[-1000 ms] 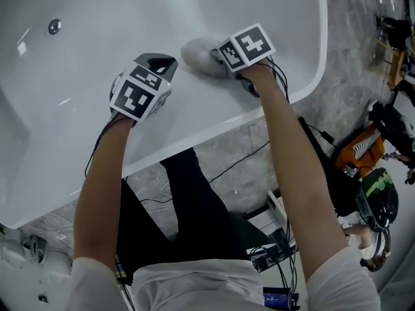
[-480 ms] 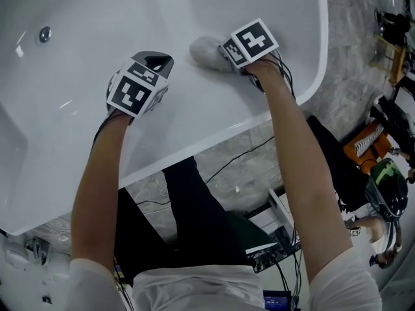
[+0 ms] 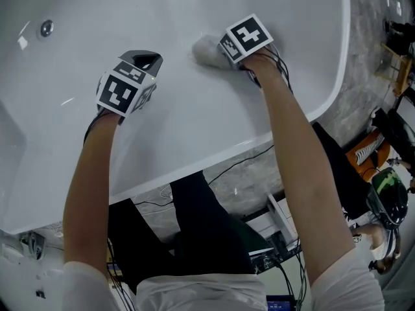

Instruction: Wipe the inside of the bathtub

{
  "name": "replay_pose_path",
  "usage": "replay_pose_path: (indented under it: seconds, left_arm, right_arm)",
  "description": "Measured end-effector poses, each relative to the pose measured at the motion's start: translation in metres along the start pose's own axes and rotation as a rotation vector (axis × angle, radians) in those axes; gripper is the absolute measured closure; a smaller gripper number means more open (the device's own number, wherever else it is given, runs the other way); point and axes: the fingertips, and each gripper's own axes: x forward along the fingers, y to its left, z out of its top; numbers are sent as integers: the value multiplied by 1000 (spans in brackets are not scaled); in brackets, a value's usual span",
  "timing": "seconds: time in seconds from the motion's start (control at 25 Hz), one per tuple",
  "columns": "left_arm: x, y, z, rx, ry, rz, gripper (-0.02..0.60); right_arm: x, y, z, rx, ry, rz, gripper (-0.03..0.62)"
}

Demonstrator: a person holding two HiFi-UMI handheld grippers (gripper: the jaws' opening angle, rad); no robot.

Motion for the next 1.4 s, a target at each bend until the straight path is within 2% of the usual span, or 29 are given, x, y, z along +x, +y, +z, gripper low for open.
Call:
replay_pose_path:
  seconds: [0.36,0.64,0.92,1.4]
  left_arm:
    - [-7,35,-35,2,26,30,571]
    - [-29,53,-60,-4,60,58,571]
    - [-43,56,-66,-6,62,70,571]
    - [-78,81,-91,-53,77,112,571]
  right_arm:
    - [43,10,22,11,0,12,494]
    - [48,29,33,6,-9,15,494]
    - [54,46,39,-14,-1,40,494]
    - [68,85,63,-51,16,81,494]
